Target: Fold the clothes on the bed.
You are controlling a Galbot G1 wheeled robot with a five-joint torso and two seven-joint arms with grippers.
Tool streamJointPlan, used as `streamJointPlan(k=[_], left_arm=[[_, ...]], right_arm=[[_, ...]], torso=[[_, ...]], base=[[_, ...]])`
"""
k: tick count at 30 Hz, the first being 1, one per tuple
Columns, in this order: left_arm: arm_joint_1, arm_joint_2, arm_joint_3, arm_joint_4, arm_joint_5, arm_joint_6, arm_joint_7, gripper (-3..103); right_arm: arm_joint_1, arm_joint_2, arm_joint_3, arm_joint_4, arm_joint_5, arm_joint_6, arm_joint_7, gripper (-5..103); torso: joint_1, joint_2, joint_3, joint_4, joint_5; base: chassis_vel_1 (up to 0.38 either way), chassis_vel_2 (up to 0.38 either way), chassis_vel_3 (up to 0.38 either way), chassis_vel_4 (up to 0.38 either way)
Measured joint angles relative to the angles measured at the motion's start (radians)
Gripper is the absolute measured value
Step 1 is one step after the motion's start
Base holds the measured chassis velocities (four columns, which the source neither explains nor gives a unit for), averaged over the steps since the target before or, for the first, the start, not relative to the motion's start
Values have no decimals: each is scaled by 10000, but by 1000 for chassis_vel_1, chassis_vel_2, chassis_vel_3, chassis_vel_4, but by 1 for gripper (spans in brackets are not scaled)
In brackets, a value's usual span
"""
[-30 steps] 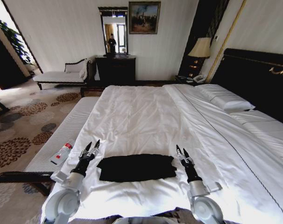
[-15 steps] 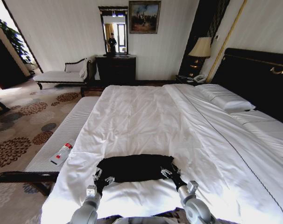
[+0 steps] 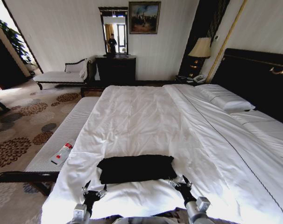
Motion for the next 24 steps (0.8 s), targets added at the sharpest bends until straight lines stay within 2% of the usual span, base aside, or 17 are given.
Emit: streamJointPlan(k=[1, 3, 6, 7, 10, 17, 20, 21, 24], left_arm=[[0, 0, 0, 0, 0, 0, 0, 100], [-135, -333, -505, -979, -1284, 17, 71, 100], [-474, -715, -1059, -2102, -2566, 451, 41, 100], [-474, -715, -1059, -2102, -2566, 451, 41, 100], [-698, -1049, -1221, -2842, -2940, 804, -34, 100], [-563, -1602, -702, -2932, -3044, 1199, -78, 100], [-536, -1735, -587, -2916, -3124, 1354, -194, 100], [-536, -1735, -587, -2916, -3124, 1354, -194, 100], [-515, -1814, -583, -2892, -3184, 1455, -326, 100]], right_arm=[[0, 0, 0, 0, 0, 0, 0, 100], [-88, 417, -90, 441, 963, 215, -204, 100], [-39, 1001, -413, 585, 2127, 222, -501, 100], [-39, 1001, -413, 585, 2127, 222, -501, 100], [159, 1644, -686, 408, 2946, 31, -564, 100], [252, 2378, -642, 268, 3924, -139, -199, 100], [138, 2682, -522, 301, 4330, -75, 586, 100], [138, 2682, -522, 301, 4330, -75, 586, 100], [-158, 2867, -423, 651, 4679, 66, 1487, 100]], torso=[[0, 0, 0, 0, 0], [0, 0, 0, 0, 2], [0, 0, 1, 0, 3], [0, 0, 1, 0, 3], [0, 0, 0, -1, 6], [1, 0, 1, 1, 1], [1, 0, 1, 0, 3], [1, 0, 1, 0, 3], [2, 0, 1, 1, 2]], base=[[0, 0, 0, 0], [0, 0, 0, 0], [0, 0, 0, 0], [0, 0, 0, 0], [0, 0, 0, 0], [0, 0, 0, 0], [0, 0, 0, 0], [0, 0, 0, 0], [0, 0, 0, 0]])
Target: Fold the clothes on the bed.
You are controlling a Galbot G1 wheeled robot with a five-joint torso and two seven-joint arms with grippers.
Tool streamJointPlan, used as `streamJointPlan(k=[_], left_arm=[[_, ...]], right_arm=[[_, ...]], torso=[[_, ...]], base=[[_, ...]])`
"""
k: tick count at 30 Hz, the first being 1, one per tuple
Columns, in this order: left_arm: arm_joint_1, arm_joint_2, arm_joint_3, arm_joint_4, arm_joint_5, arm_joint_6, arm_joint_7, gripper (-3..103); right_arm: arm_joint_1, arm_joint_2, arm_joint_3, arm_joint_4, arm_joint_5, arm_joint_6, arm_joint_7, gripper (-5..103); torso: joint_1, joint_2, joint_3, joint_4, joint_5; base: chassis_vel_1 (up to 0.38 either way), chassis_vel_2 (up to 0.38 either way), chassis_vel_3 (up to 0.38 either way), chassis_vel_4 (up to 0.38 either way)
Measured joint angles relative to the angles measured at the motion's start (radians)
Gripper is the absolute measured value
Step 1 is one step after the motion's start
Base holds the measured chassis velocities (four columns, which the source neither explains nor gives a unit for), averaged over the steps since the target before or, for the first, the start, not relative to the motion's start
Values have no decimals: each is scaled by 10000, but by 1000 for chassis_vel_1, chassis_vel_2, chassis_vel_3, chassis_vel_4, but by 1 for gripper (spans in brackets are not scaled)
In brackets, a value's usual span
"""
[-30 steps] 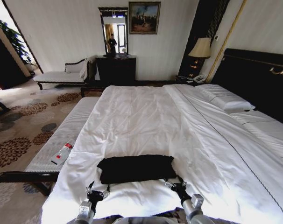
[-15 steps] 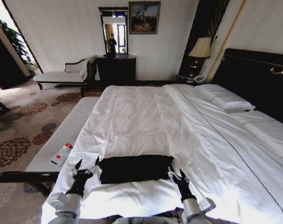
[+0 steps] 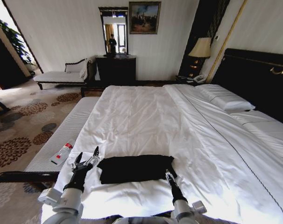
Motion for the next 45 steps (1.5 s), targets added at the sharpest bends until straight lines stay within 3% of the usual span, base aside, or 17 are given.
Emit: streamJointPlan(k=[8, 22, 32, 45], left_arm=[[-243, -158, 64, 36, -154, 144, -137, 100], [-431, -66, -46, 58, -131, 177, -320, 100], [-439, 21, -93, 67, -12, 120, -321, 100], [-375, 15, -45, 70, 267, 51, -324, 100]], right_arm=[[-100, -43, 5, -373, -426, 135, -46, 100], [808, -372, -64, -2062, -427, -44, -1428, 100], [1220, -607, 34, -2100, -161, -109, -2225, 100], [1780, -792, -43, -2398, -84, -189, -2566, 100]], torso=[[0, -1, -1, -1, 1], [0, -1, 0, -1, 0], [0, -1, 0, 0, 2], [0, -1, 0, 0, 1]], base=[[0, 0, 0, 0], [0, 0, 0, 0], [0, 0, 0, 0], [0, 0, 0, 0]])
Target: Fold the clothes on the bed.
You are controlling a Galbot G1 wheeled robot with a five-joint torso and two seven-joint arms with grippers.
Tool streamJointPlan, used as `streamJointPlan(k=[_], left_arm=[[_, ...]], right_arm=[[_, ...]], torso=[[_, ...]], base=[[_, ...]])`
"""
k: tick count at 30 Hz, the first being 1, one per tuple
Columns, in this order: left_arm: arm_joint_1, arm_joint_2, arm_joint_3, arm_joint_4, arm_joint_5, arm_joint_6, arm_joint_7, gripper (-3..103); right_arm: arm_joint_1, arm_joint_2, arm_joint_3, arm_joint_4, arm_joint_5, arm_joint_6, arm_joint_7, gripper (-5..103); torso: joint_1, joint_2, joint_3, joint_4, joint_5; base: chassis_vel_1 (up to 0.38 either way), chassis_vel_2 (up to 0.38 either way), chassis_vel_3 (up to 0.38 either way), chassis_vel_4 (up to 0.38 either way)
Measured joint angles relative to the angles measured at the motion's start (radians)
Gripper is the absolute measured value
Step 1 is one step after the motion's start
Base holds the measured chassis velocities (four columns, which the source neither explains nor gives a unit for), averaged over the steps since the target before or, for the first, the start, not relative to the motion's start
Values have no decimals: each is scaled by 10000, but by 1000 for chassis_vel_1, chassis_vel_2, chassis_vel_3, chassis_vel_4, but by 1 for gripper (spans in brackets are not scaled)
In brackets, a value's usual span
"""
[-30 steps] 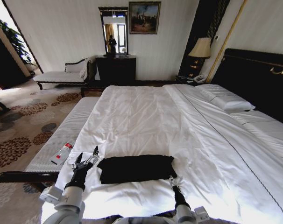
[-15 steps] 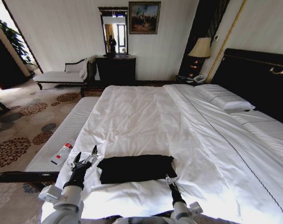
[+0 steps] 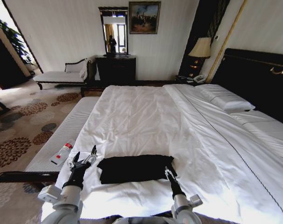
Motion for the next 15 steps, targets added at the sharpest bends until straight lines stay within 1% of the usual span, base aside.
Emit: streamJointPlan(k=[8, 9, 10, 13, 14, 15], left_arm=[[34, 4, 83, 0, 169, -44, 0, 100], [34, 2, 97, 0, 191, -50, 0, 100], [34, 2, 97, 0, 191, -50, 0, 100], [26, 0, 108, 0, 219, -64, 0, 100], [26, 0, 108, 0, 219, -64, 0, 100], [19, -1, 108, 1, 222, -67, 0, 100]], right_arm=[[366, 85, -118, -323, -67, -44, -134, 101], [411, 114, -117, -324, -57, -46, -156, 96], [411, 114, -117, -324, -57, -46, -156, 96], [427, 134, -114, -305, -48, -65, -374, 80], [427, 134, -114, -305, -48, -65, -374, 80], [427, 134, -118, -300, -53, -68, -424, 75]], torso=[[-1, 0, 0, -1, 0], [-1, 0, 0, 0, 0], [-1, 0, 0, 0, 0], [0, 0, 0, -1, -1], [0, 0, 0, -1, -1], [0, 0, 0, -1, -1]], base=[[0, 0, 0, 0], [0, 0, 0, 0], [0, 0, 0, 0], [0, 0, 0, 0], [0, 0, 0, 0], [0, 0, 0, 0]])
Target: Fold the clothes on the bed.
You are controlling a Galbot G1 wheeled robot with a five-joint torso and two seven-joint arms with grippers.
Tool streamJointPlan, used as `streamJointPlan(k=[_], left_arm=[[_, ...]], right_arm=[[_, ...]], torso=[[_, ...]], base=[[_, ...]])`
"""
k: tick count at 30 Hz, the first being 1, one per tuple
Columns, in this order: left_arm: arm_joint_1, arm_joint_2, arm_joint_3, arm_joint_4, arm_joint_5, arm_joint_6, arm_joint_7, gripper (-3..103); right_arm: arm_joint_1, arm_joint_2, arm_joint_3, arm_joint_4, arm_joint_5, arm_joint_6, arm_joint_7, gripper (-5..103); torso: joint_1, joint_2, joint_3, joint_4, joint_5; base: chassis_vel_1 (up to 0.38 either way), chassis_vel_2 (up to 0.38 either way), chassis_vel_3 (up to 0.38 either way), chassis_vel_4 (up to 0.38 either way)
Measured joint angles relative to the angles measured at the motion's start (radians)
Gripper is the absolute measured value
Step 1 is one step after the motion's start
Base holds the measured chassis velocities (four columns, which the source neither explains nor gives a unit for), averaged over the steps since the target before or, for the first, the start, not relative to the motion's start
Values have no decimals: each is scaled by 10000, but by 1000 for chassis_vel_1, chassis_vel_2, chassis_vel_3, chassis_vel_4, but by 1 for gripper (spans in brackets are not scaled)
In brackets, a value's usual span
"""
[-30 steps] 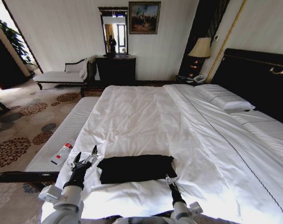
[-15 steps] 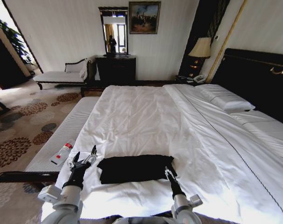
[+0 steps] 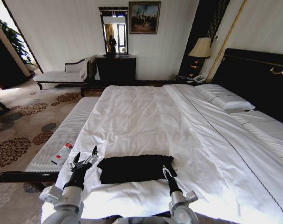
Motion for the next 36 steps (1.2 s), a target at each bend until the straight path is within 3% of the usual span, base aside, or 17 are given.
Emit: streamJointPlan(k=[4, 8, 10, 14, 16, 19, 25, 32, 36], left_arm=[[-4, -6, 2, 0, 15, -14, 1, 100], [-1, -14, 16, 0, 55, -49, 0, 100], [-2, -13, 10, 0, 56, -53, -3, 100], [-5, -5, -30, 0, 56, -70, -39, 100], [-3, -3, -34, 0, 56, -72, -42, 100], [-4, 10, -72, 0, 56, -80, -62, 100], [-15, 24, -109, 0, 51, -86, -75, 100], [-63, 106, -280, 0, -86, -89, -147, 100], [-110, 145, -375, 0, -235, -52, -233, 100]], right_arm=[[2, 11, 1, 26, -15, -6, -176, 65], [7, 13, 62, 53, -215, 1, -540, 42], [6, 4, 74, 52, -255, 4, -580, 42], [-11, -18, 210, 87, -471, 105, -723, 21], [-9, -16, 238, 101, -485, 128, -734, 21], [19, -18, 622, 401, -492, 294, -832, 5], [-90, -219, 1300, 863, -162, 327, -901, 2], [-120, -1359, 2282, 290, -9, 431, -1170, 2], [63, -1500, 2539, 108, -205, 447, -1245, 2]], torso=[[0, 0, 0, 0, 0], [0, 0, 0, 0, 0], [0, 0, 0, 0, 0], [0, 0, 0, 0, 0], [0, 0, 0, 0, 0], [0, 0, 0, 1, 2], [0, 0, 0, 0, 1], [0, 0, 0, -1, 2], [0, 0, 0, -1, 1]], base=[[0, 0, 0, 0], [0, 0, 0, 0], [0, 0, 0, 0], [0, 0, 0, 0], [0, 0, 0, 0], [0, 0, 0, 0], [0, 0, 0, 0], [0, 0, 0, 0], [0, 0, 0, 0]])
